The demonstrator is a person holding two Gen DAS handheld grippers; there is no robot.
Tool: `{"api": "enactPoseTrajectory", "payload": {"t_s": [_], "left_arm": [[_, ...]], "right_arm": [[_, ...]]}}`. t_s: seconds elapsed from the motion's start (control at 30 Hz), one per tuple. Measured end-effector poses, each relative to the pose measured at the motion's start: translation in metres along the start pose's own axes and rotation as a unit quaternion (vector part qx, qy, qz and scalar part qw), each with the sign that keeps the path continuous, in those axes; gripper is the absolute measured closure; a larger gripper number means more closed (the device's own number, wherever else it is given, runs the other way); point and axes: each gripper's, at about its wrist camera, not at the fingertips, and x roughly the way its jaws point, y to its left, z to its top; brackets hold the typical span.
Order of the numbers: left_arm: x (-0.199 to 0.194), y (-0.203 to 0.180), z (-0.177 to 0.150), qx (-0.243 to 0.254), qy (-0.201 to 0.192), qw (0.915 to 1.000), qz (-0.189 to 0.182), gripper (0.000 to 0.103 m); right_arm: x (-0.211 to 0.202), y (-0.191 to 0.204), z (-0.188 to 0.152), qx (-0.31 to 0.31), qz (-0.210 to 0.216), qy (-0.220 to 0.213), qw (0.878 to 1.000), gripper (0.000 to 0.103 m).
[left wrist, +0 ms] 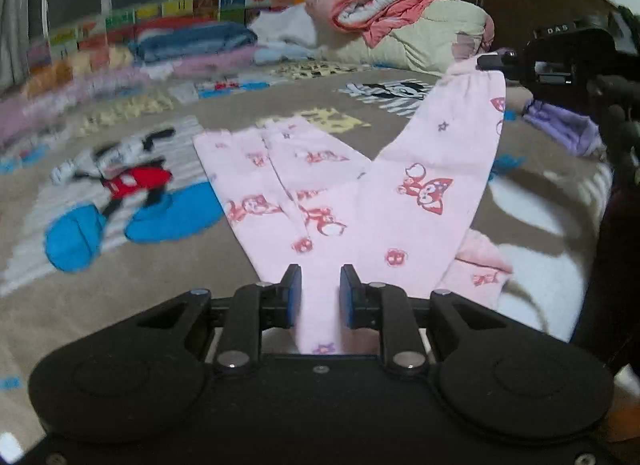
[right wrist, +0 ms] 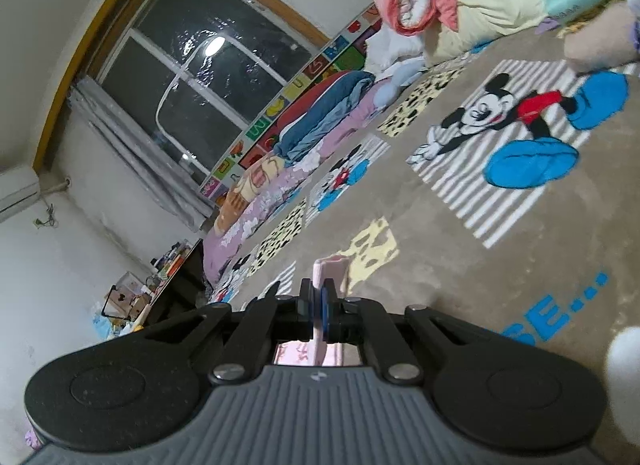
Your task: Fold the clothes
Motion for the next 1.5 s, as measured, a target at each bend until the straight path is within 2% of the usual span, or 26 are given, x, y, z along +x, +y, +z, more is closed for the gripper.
{"api": "enactPoseTrajectory", "payload": {"t_s": [0.03, 0.13, 0.2, 0.37, 0.57, 1.17, 1.5], "left_arm": [[0.005, 0.001, -0.002, 0.002, 0.019, 0.9997, -0.015, 0.065], [0.002, 0.0, -0.003, 0.003, 0.017, 0.9994, -0.029, 0.062], [-0.005, 0.002, -0.001, -0.002, 0.006, 0.999, -0.044, 0.051], [-0.013, -0.008, -0.007, 0.026, -0.004, 0.9973, -0.069, 0.051], [-0.01, -0.016, -0.019, 0.051, 0.011, 0.995, -0.085, 0.05], [-0.019, 0.004, -0.024, 0.026, 0.017, 0.9922, -0.121, 0.049], [-0.023, 0.014, -0.029, -0.001, 0.01, 0.9903, -0.138, 0.044]], "right_arm": [[0.002, 0.004, 0.001, -0.004, 0.003, 0.001, 1.0, 0.097], [0.011, 0.018, 0.007, -0.007, 0.008, 0.004, 1.0, 0.097], [0.02, 0.026, 0.011, -0.007, 0.011, 0.007, 1.0, 0.097], [0.047, 0.045, 0.02, -0.01, 0.014, 0.013, 1.0, 0.097], [0.076, 0.061, 0.024, -0.01, 0.013, 0.023, 1.0, 0.097], [0.155, 0.109, 0.013, -0.071, 0.006, 0.065, 0.995, 0.097], [0.199, 0.119, -0.003, -0.096, -0.011, 0.091, 0.991, 0.097]]}}
